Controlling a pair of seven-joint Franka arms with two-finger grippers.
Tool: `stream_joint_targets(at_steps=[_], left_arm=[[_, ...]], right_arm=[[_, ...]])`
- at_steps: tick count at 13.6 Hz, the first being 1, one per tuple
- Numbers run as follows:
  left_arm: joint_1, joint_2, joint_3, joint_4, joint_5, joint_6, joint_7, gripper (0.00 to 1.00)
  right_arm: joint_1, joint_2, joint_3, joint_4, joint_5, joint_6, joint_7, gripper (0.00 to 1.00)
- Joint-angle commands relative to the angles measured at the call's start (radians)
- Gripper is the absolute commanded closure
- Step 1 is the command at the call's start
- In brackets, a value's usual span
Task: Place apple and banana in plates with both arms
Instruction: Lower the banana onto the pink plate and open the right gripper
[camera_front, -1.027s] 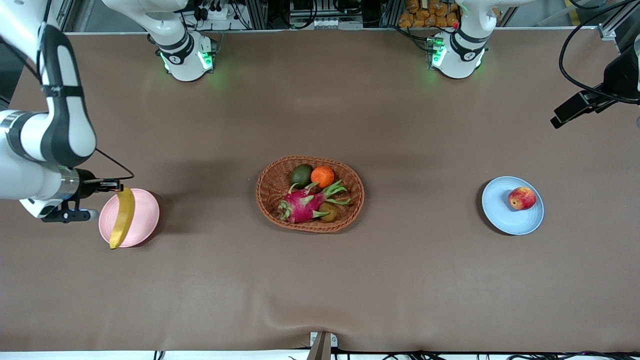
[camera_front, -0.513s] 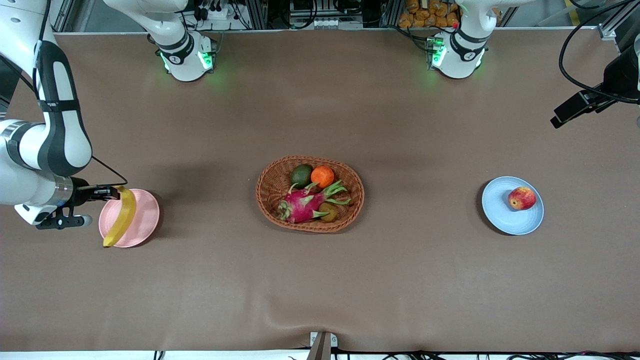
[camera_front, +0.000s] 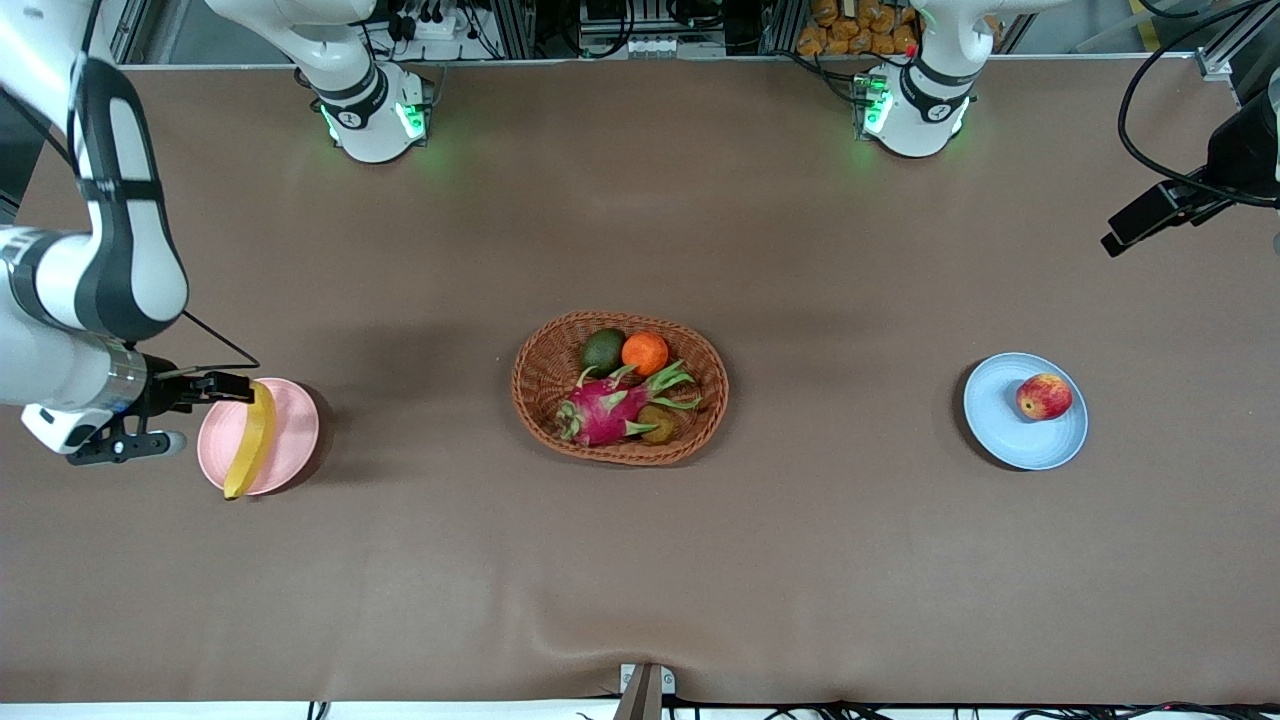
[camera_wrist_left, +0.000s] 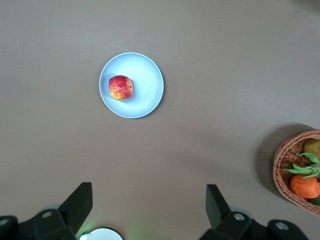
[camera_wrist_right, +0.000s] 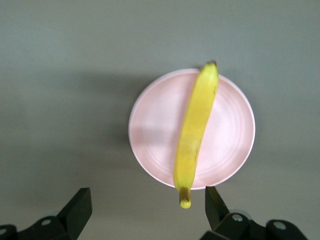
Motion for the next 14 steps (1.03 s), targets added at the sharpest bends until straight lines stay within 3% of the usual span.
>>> stream_joint_targets(at_steps=[1,7,10,14], left_arm=[[0.000,-0.020,0.008,-0.007,-0.017,-0.013,0.018,0.00],[0.002,-0.020,0.008,-0.005,-0.016,-0.011,0.021,0.00],[0.003,-0.020,0.011,0.004,-0.010,-0.011,0.099,0.00],[0.011,-0.015,0.017,0.008,-0.014,-0.011,0.136,0.00]], right_arm=[[0.016,-0.103,-0.002,0.029,0.011,-0.045,0.003,0.00],[0.004,-0.229,-0.013,0.115,0.004,-0.304,0.122,0.00],[0.001,-0.273,-0.011,0.170,0.005,-0.474,0.344,0.00],[0.004,-0.273,-0.010,0.293,-0.004,-0.519,0.324,0.00]])
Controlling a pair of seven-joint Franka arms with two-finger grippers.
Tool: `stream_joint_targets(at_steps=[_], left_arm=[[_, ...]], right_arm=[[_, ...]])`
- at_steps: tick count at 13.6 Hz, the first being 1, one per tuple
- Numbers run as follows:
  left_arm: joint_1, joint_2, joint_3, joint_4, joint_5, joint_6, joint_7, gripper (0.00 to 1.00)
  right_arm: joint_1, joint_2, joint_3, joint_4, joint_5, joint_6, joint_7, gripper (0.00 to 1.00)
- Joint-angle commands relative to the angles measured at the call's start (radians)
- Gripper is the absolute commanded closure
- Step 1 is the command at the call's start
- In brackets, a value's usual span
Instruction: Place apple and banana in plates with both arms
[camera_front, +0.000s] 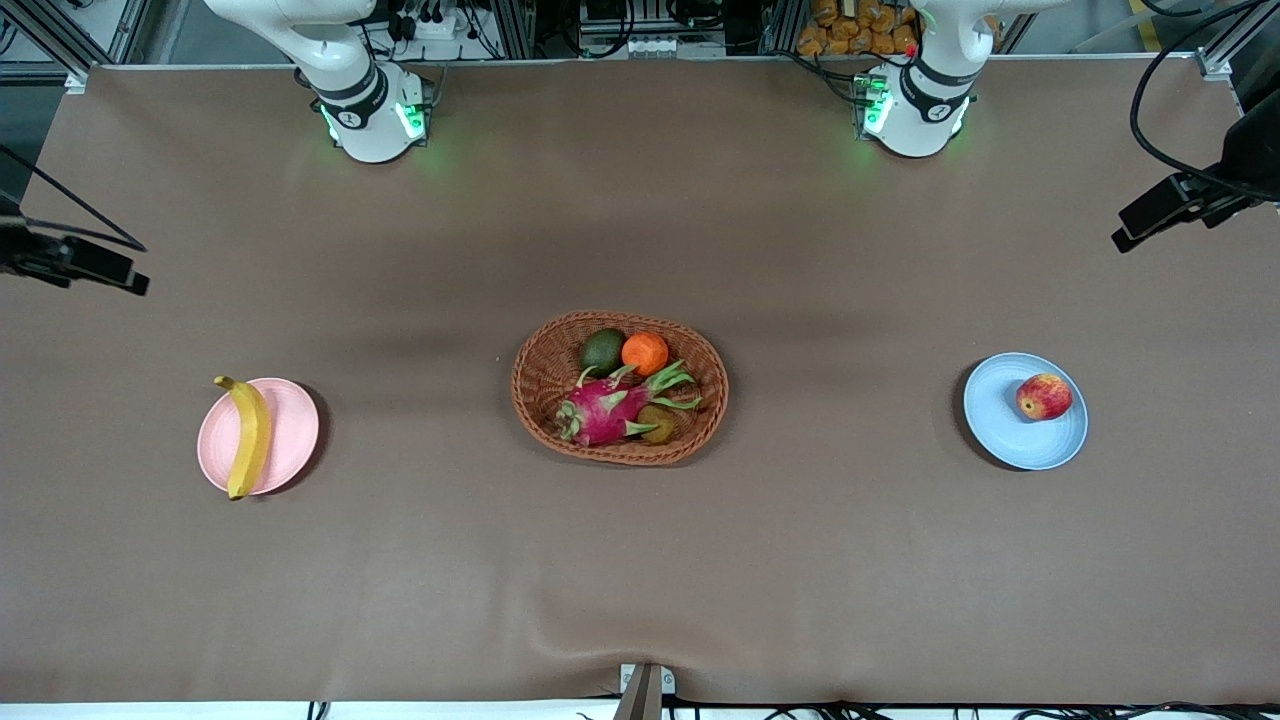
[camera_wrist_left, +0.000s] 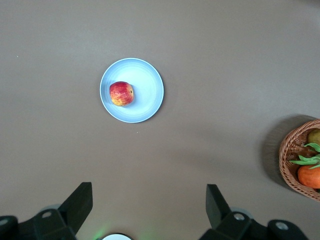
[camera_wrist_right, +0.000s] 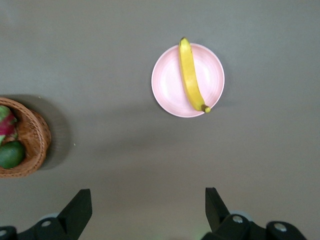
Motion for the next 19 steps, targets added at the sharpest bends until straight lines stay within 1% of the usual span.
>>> stream_joint_targets(at_steps=[1,4,6,7,11,19], left_arm=[[0.004,-0.013,0.002,0.001,-0.016,-0.011,0.034,0.00],[0.004,-0.008,0.002,0.001,-0.017,-0.011,0.063,0.00],[0.005,-0.008,0.002,0.001,-0.017,-0.011,0.063,0.00],[0.004,-0.006,0.002,0.001,-0.017,-0.010,0.063,0.00],[0.004,-0.006,0.001,0.001,-0.017,-0.010,0.063,0.00],[0.004,-0.006,0.001,0.001,-0.017,-0.008,0.064,0.00]], right_arm=[[-0.004,0.005,0.001,0.084,-0.011,-0.025,-0.037,0.00],[-0.006,0.008,-0.002,0.119,-0.022,-0.058,-0.076,0.00],[-0.001,0.008,0.004,0.166,-0.065,-0.149,-0.085,0.00],[-0.001,0.008,0.006,0.176,-0.073,-0.189,-0.109,0.00],[0.000,0.008,0.007,0.177,-0.073,-0.189,-0.117,0.00],[0.000,0.008,0.007,0.176,-0.077,-0.126,-0.119,0.00]])
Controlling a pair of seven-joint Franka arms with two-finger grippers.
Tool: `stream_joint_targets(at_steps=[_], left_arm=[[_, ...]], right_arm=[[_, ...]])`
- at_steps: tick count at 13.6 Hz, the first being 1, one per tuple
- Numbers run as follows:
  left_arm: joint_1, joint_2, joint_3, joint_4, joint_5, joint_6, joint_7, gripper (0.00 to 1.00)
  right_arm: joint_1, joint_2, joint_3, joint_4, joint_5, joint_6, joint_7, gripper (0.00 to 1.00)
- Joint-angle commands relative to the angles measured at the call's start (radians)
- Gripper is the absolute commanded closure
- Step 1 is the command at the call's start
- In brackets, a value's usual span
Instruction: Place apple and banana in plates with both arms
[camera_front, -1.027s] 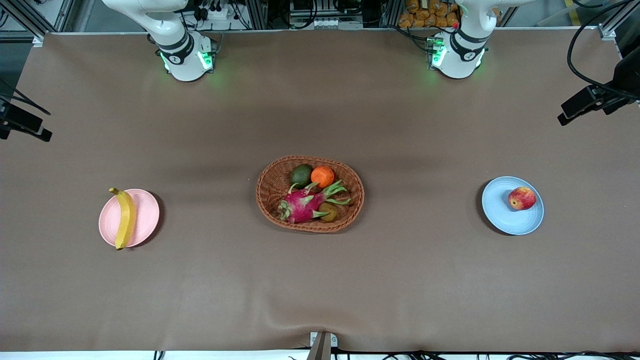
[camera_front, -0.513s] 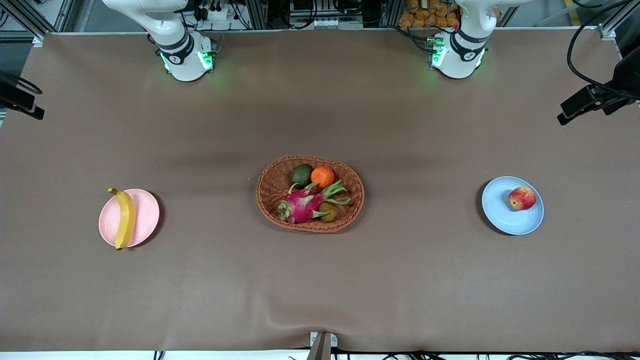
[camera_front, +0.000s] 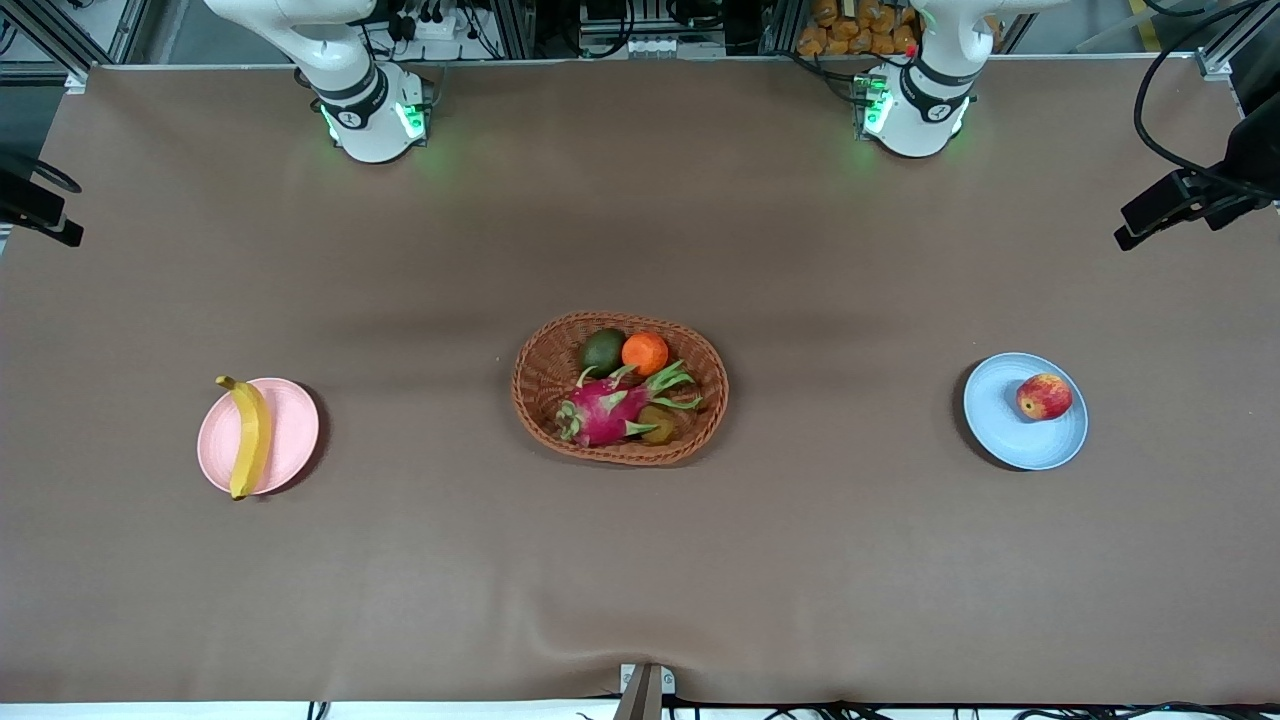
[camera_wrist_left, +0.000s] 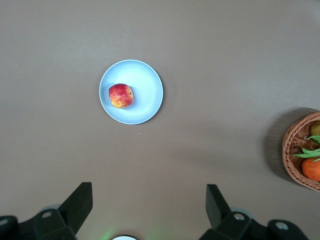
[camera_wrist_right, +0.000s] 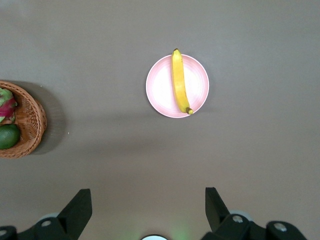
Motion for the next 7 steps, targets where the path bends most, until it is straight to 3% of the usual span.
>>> stream_joint_targets(at_steps=[1,7], left_arm=[[0.003,-0.006,0.001,0.002,-0.017,-0.007,0.020,0.00],[0.003,-0.006,0.001,0.003,-0.019,-0.005,0.033,0.00]], right_arm=[[0.004,0.008,0.006,0.021,-0.025,0.006,-0.013,0.00],[0.008,0.008,0.017,0.020,-0.044,0.011,-0.013,0.00]])
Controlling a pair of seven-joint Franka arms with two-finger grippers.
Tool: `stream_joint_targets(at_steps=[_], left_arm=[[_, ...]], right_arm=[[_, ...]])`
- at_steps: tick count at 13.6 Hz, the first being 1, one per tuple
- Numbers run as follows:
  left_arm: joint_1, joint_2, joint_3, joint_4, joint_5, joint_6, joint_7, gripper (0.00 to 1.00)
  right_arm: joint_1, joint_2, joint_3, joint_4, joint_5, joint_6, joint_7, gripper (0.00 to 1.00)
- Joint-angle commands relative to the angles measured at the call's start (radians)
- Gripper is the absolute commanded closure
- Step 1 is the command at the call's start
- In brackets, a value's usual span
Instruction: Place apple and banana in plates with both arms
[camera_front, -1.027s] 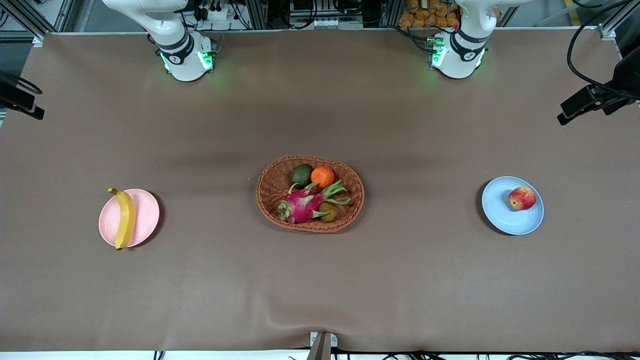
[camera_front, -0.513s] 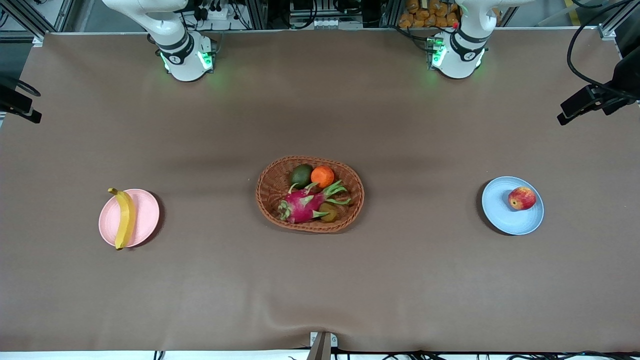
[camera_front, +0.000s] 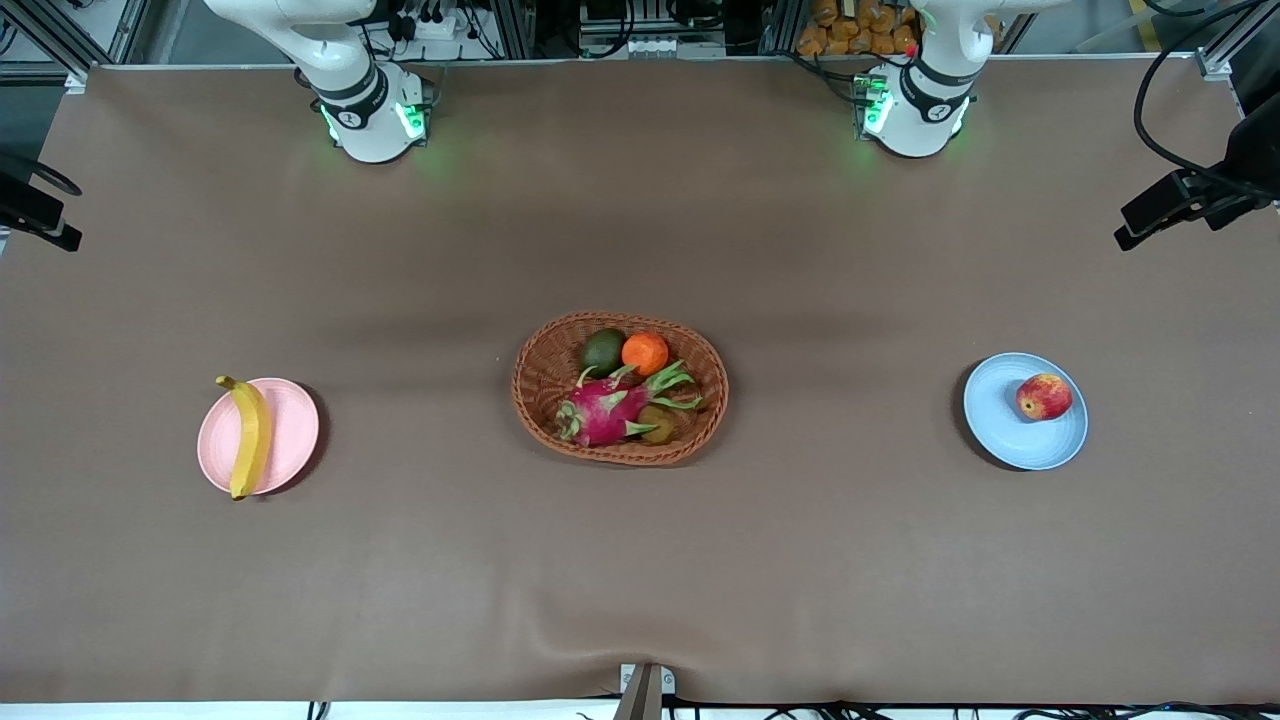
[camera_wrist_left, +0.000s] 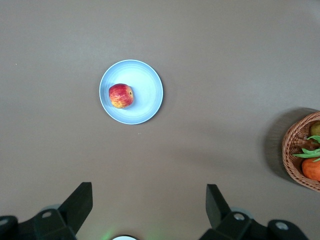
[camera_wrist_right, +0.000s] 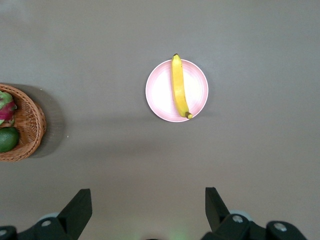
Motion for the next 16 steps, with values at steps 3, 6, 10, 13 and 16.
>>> stream_joint_targets(at_steps=[3,6,10,13,16], left_arm=[[0.005,-0.003,0.001,0.024,-0.017,-0.007,0.029,0.00],[0.005,0.001,0.002,0.035,-0.014,-0.010,0.026,0.00],[0.004,0.003,0.002,0.035,-0.014,-0.011,0.026,0.00],[0.003,0.003,0.002,0.032,-0.017,-0.016,0.026,0.00],[0.003,0.003,0.002,0.032,-0.017,-0.027,0.038,0.00]], right_arm=[[0.007,0.007,0.013,0.018,-0.040,-0.001,-0.009,0.00],[0.004,0.006,0.013,0.016,-0.042,-0.003,-0.026,0.00],[0.003,0.007,0.011,0.016,-0.048,-0.003,-0.046,0.00],[0.003,0.007,0.011,0.016,-0.046,-0.003,-0.046,0.00],[0.004,0.007,0.013,0.018,-0.048,-0.003,-0.045,0.00]])
